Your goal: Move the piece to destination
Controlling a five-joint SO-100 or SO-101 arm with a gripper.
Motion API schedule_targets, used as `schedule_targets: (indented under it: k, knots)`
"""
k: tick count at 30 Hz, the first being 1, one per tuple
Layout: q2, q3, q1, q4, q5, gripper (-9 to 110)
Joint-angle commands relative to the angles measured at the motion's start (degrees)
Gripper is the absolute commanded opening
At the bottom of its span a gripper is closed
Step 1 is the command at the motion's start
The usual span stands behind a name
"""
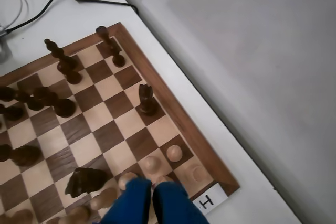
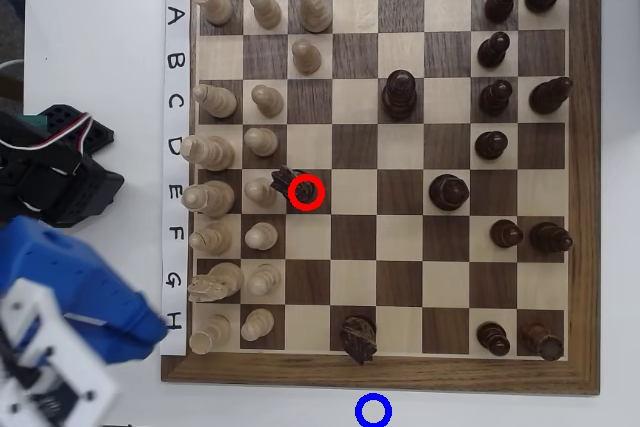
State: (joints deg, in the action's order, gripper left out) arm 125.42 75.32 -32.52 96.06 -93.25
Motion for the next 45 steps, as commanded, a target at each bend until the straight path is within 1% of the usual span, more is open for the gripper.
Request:
schedule_targets:
  k: [1,4,8,12,17,23,29,34,39,45]
  knots:
    - [-4.0,-0.2,10.2,0.5,-24.3,0]
    - [-7.1,0.0,12.0,1.8,-27.9,0]
    - [-7.6,6.2,13.6,-0.4,-30.4,0]
    - [-10.0,8.0,17.4,2.6,-35.7,0]
    - [-10.0,13.0,21.0,-1.0,-38.5,0]
    - [-3.4,23.3,23.9,-12.3,-34.0,0]
    - [2.6,32.5,26.5,-18.5,-28.9,0]
    - [6.9,39.5,27.7,-23.8,-18.5,0]
    - [9.6,44.0,28.1,-27.5,-12.2,0]
    - [7.8,46.3,28.4,-33.9,-7.2,12]
